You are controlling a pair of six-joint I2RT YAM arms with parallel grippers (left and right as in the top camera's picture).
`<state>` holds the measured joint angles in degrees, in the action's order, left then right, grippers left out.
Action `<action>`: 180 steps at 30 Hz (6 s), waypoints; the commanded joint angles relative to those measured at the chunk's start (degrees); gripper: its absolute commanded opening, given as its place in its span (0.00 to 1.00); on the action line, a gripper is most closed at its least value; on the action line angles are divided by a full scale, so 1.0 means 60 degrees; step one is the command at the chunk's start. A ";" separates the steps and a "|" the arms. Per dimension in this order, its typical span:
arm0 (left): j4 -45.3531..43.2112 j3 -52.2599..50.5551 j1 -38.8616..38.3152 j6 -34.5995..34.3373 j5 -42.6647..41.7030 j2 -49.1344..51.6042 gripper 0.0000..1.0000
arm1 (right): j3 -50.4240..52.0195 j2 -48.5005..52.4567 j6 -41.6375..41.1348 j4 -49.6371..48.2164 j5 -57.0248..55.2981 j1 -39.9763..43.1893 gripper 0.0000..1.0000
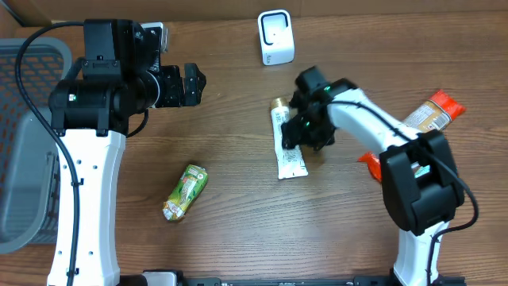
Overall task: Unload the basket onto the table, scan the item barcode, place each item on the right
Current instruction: 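Lift the Pantene tube and turn it near the table center, then hold the Pantene tube barcode over the white scanner with the right gripper, then carry the Pantene tube right and release it beside the packets, then move the right gripper to the green tea bottle and grasp it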
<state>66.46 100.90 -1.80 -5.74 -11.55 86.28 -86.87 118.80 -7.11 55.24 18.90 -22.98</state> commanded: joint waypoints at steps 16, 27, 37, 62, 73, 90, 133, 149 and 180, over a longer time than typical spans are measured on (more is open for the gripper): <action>-0.0007 0.0135 -0.0015 0.0178 0.0022 0.0051 1.00 | 0.3559 -0.0011 -0.0619 -0.5304 0.3472 0.0714 0.51; -0.0007 0.0135 -0.0015 0.0178 0.0022 0.0051 1.00 | 0.3734 -0.0117 -0.1373 -0.5672 0.3989 0.0809 0.08; -0.0011 0.0135 -0.0015 0.0178 0.0025 0.0051 1.00 | 0.2127 -0.2590 0.0098 -0.3024 0.4258 0.0922 0.04; -0.0007 0.0135 -0.0015 0.0178 0.0022 0.0051 1.00 | -0.2765 -0.5413 -0.0255 0.0776 -0.0510 0.0040 0.04; -0.0007 0.0135 -0.0015 0.0178 0.0022 0.0051 1.00 | -0.3657 -0.2062 0.2167 -0.2306 -0.9817 -0.1963 0.04; -0.0007 0.0135 -0.0015 0.0178 0.0022 0.0051 1.00 | -0.3650 0.2652 1.0269 -0.9420 -1.1245 -0.1111 0.04; -0.0011 0.0135 -0.0015 0.0178 0.0025 0.0051 1.00 | -0.3654 -0.1818 -0.0175 -0.1395 -0.5716 -0.0725 0.04; -0.0007 0.0135 -0.0015 0.0178 0.0025 0.0051 1.00 | 0.0273 -0.2208 -0.1574 0.0018 0.0124 0.4113 0.04; -0.0080 0.0204 0.0178 0.0073 0.0386 0.0047 0.99 | 0.1100 -0.3391 -0.2073 -0.0969 0.2969 -0.0474 1.00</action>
<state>66.06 100.90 -1.78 -5.76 -10.74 86.28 -83.07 98.45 -13.08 53.15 35.79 -19.99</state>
